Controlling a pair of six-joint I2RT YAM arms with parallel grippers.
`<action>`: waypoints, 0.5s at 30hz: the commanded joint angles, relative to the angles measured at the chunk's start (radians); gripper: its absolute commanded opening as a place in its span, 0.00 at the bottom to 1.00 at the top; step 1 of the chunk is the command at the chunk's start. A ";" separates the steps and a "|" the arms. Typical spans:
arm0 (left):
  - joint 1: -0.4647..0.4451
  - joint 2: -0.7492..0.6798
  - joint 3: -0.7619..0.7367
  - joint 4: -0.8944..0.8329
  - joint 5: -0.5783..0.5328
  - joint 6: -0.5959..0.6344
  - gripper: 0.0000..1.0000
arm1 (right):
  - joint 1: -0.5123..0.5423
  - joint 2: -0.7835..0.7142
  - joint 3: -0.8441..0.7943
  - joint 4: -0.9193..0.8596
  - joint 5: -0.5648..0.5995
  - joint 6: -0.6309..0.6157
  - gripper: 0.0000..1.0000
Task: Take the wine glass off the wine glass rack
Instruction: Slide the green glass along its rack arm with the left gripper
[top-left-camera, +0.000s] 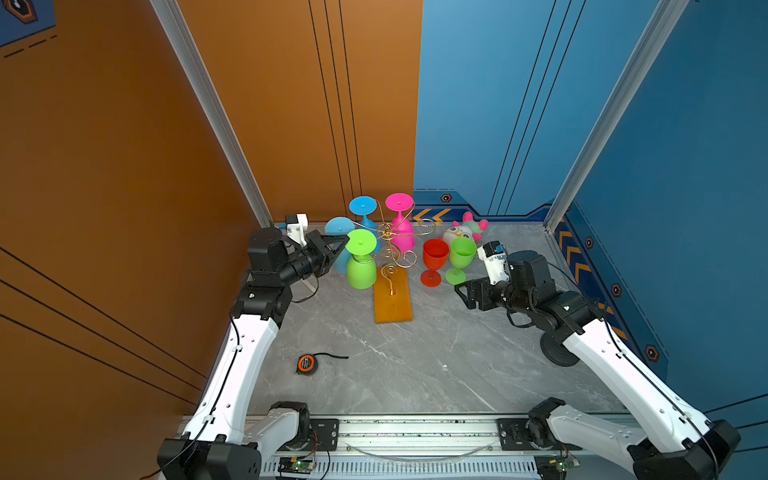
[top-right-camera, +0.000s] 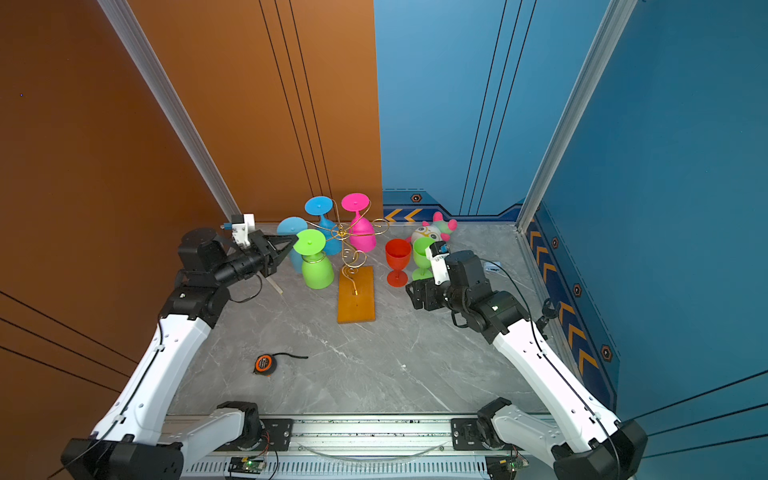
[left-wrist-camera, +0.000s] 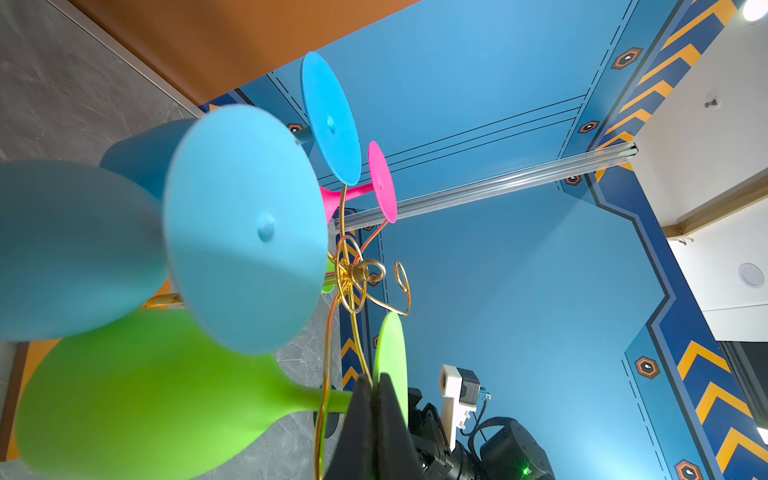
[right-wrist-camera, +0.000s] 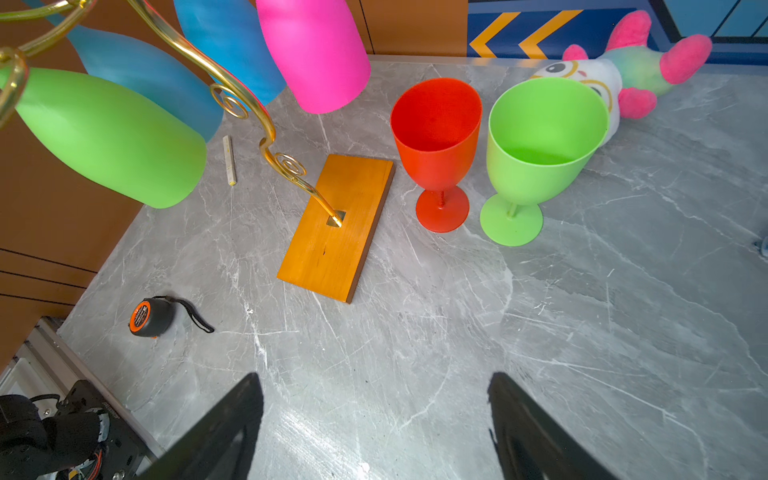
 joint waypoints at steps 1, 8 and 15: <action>-0.016 0.013 0.040 0.029 -0.020 0.031 0.00 | 0.003 -0.021 -0.014 0.008 0.019 0.013 0.86; -0.058 0.036 0.055 0.028 -0.019 0.043 0.00 | 0.000 -0.029 -0.020 0.008 0.022 0.012 0.86; -0.078 0.033 0.056 0.017 0.014 0.058 0.00 | -0.001 -0.031 -0.021 0.010 0.021 0.013 0.86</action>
